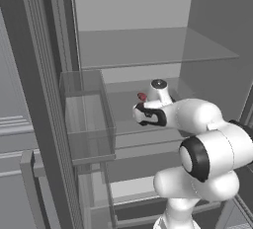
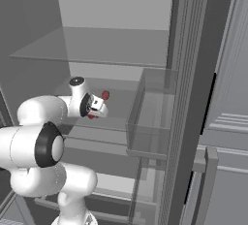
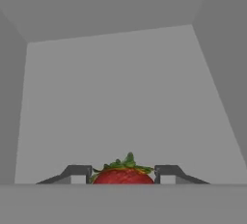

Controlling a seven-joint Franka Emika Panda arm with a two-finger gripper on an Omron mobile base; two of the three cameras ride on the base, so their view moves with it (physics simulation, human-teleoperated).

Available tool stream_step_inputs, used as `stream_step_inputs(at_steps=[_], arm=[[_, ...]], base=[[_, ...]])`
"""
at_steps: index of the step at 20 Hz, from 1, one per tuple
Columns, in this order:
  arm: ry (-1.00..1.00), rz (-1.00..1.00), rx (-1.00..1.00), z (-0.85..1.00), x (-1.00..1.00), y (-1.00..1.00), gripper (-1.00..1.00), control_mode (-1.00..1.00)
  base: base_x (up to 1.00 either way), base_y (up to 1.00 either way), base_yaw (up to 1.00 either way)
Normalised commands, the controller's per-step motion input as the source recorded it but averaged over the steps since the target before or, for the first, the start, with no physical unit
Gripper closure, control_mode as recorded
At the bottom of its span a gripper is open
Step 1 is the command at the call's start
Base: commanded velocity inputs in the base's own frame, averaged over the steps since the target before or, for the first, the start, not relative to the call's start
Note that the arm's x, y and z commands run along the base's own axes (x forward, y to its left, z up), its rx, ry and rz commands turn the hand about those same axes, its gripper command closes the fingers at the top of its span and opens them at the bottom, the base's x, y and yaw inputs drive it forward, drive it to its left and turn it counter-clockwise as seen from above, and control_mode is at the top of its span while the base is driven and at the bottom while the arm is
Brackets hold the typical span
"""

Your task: Take the strawberry from the fridge and place it on top of the pancake, located on the dining counter.

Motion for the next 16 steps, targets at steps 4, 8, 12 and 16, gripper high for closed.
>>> stream_step_inputs(at_steps=[4,8,12,16], arm=[[-0.03,0.00,0.00,0.00,-0.44,0.00,1.00,-1.00],[-0.02,0.08,0.00,0.29,-0.85,-0.22,1.00,-1.00],[-0.07,0.08,0.00,0.67,-1.00,-0.10,1.00,-1.00],[-0.01,0.04,0.00,1.00,-1.00,0.00,1.00,-1.00]], base=[[0.00,0.00,0.00],[0.00,0.00,0.00],[0.00,0.00,0.00],[0.00,0.00,0.00]])
